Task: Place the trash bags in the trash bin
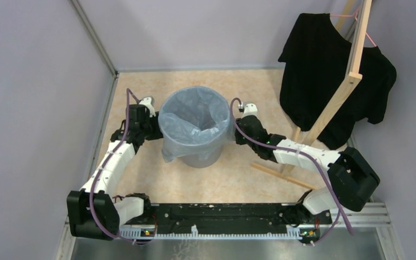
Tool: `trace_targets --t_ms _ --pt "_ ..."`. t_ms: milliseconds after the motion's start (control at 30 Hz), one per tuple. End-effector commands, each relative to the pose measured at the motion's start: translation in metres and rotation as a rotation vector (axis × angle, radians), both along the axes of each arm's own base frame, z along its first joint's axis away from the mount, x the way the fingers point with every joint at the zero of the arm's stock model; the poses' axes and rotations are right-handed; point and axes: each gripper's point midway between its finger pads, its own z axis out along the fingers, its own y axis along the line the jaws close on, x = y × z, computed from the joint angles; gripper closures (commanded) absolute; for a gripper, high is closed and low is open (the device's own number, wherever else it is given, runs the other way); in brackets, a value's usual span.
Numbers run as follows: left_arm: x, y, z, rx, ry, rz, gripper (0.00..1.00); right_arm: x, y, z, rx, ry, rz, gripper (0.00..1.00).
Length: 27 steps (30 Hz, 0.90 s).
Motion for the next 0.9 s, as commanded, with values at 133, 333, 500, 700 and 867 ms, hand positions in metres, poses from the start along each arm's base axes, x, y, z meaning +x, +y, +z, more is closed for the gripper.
trace_targets --t_ms 133,333,500,700,867 --pt "0.006 0.003 0.01 0.001 -0.044 0.008 0.51 -0.012 0.006 -0.015 0.075 0.029 0.0 0.84" --pt "0.007 0.026 0.019 0.083 -0.056 0.116 0.52 -0.011 0.0 0.015 0.019 0.01 -0.035 0.72" --pt "-0.005 0.078 0.059 0.199 -0.15 0.412 0.35 -0.017 -0.011 0.067 0.048 -0.078 -0.027 0.59" --pt "-0.024 0.088 0.101 0.152 -0.321 0.494 0.3 -0.019 -0.02 0.082 0.019 -0.115 -0.022 0.45" --pt "-0.053 0.114 0.173 0.187 -0.471 0.618 0.19 -0.025 -0.015 0.088 0.041 -0.108 0.018 0.45"
